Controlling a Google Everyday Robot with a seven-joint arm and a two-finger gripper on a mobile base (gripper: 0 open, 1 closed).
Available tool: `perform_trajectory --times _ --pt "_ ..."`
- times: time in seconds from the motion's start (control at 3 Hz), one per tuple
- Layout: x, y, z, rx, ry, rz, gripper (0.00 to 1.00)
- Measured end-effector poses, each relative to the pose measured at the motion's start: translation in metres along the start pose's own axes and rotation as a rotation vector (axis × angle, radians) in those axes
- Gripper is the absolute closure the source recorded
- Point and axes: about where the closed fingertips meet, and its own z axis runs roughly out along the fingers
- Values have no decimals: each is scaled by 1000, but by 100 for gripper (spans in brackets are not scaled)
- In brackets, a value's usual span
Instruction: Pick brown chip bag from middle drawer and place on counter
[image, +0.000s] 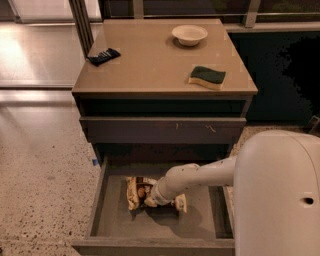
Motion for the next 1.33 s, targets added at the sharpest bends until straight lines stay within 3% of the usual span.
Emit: perform_trajectory --times 0.33,0.67,1.0,1.33 --pt "-12 4 -12 -23 -25 -4 100" --pt "-80 10 -83 -82 -163 -24 100" --pt "-131 28 -140 -163 -226 -58 100" --pt "-164 32 -177 -215 -254 -73 100"
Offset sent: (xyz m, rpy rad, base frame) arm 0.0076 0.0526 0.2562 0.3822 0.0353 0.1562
